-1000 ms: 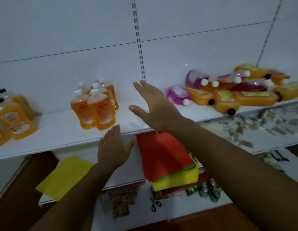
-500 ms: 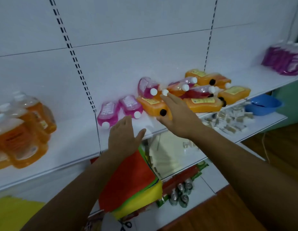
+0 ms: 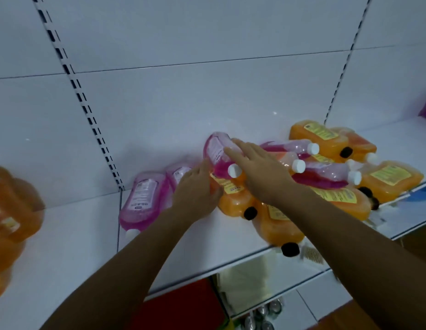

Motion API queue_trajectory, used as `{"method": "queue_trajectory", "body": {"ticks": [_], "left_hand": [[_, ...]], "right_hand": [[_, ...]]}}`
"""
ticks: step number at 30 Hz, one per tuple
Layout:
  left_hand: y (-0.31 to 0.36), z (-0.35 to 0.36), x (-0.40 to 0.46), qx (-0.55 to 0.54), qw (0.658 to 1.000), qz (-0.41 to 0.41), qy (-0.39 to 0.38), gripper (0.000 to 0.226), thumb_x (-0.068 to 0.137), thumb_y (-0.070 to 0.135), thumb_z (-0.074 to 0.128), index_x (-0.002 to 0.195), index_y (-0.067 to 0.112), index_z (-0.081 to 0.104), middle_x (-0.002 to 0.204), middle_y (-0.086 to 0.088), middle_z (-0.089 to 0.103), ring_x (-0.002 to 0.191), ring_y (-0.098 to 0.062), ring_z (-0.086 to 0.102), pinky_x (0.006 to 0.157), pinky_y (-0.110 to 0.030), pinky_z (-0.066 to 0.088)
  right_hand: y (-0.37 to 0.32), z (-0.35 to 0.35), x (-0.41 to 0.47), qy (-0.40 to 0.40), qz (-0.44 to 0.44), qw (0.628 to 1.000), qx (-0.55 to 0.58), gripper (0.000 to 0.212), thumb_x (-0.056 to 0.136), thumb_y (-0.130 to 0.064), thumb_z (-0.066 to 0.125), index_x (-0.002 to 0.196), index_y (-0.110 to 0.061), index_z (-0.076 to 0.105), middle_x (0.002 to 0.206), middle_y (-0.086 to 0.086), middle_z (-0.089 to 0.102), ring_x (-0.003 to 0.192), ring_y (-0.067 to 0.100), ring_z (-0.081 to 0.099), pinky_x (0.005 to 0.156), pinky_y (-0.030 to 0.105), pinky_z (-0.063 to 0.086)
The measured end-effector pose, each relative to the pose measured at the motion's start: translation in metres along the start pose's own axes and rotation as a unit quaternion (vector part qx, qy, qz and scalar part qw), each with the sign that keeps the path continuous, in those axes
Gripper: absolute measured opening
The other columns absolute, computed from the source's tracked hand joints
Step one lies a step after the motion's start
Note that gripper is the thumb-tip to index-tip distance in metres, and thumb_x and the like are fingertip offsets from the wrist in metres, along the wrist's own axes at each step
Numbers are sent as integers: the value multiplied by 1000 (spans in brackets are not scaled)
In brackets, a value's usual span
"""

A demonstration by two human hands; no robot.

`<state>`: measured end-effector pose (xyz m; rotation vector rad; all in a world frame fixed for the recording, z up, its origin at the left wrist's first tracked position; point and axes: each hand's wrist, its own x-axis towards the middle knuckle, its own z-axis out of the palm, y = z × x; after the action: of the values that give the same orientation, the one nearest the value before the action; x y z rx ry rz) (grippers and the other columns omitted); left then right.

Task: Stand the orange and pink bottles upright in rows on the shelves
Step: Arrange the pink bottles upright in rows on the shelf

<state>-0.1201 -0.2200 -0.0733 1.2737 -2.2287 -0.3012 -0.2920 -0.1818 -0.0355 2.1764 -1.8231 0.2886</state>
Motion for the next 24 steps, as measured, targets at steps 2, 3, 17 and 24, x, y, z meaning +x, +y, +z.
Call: {"method": "queue_trajectory", "body": {"ticks": [2, 3, 17, 24], "left_hand": [[-1, 5, 11, -3, 1000, -3, -8, 63, 91, 45, 48, 145, 18, 31, 126, -5, 62, 112, -26, 60, 92, -42, 51], [-1, 8, 16, -3, 1000, -10, -7, 65, 92, 41, 50, 147, 16, 27, 127, -6, 62, 112, -27, 60, 92, -42, 51], [4, 3, 28, -119, 983, -50, 132, 61, 82, 29, 53, 141, 17, 44, 134, -6, 55, 120, -23, 52, 101, -36, 45], [34, -15, 50, -86, 977, -18, 196, 72, 75, 24, 79, 138, 21, 43, 143, -4, 45, 133, -21, 41, 111, -39, 37]], "right_hand": [[4, 7, 13, -8, -24, 1000, -17, 87, 89, -16, 66, 152, -33, 8, 162, 5, 9, 148, 29, 13, 114, 46, 28], [5, 8, 18, -12, -39, 999, -22, 85, 90, -15, 65, 152, -32, 9, 162, 6, 8, 148, 30, 12, 114, 45, 27], [15, 2, 47, 58, -82, 974, 204, 66, 83, -20, 73, 141, -19, 42, 148, 6, 39, 125, 32, 48, 98, 41, 47], [27, -46, 26, 122, -29, 914, 387, 67, 77, -33, 79, 135, -15, 50, 131, 3, 59, 109, 9, 53, 90, 8, 37]]}}
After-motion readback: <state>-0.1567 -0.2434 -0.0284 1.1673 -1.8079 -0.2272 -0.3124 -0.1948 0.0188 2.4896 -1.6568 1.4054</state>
